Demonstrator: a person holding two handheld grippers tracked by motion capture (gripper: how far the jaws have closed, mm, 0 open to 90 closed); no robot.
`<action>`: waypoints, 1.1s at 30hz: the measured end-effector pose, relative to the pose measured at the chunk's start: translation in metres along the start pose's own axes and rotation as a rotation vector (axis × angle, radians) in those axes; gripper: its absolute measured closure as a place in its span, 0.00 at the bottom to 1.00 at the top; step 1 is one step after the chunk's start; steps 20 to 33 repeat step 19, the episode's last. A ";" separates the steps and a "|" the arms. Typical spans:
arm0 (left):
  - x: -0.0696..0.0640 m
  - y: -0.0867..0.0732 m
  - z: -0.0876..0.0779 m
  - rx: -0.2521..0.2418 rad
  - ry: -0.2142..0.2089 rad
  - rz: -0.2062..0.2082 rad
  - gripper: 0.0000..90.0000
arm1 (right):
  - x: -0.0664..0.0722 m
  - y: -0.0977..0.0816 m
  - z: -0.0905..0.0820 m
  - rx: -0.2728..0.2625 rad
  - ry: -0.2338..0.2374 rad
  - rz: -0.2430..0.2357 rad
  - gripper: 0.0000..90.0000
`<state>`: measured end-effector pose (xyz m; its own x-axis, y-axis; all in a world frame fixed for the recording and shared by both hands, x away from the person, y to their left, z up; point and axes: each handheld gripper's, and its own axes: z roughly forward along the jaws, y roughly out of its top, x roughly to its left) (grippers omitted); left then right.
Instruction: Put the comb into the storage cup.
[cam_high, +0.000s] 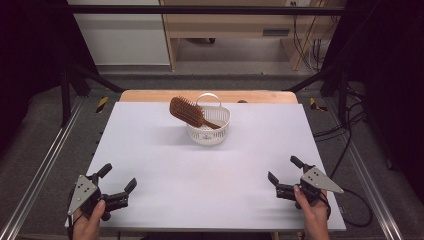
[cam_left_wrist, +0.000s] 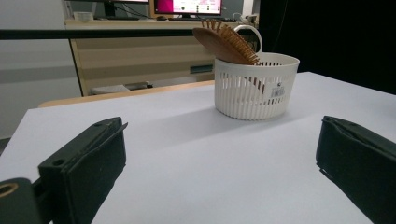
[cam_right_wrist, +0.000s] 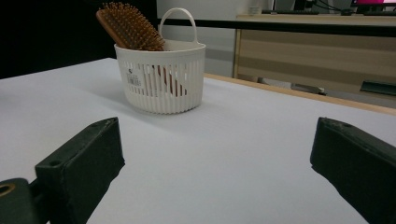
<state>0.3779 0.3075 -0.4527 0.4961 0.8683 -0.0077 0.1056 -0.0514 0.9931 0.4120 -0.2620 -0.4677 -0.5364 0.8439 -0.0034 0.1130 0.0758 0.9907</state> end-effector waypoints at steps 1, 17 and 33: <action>-0.001 -0.001 0.000 0.000 -0.001 0.001 0.02 | 0.000 0.000 0.000 0.002 0.002 0.001 0.03; -0.025 -0.008 0.014 0.048 -0.007 0.078 0.02 | 0.007 -0.005 0.008 0.018 0.010 0.007 0.03; -0.023 -0.010 0.014 0.041 -0.016 0.051 0.03 | 0.007 -0.005 0.011 0.029 -0.004 0.004 0.04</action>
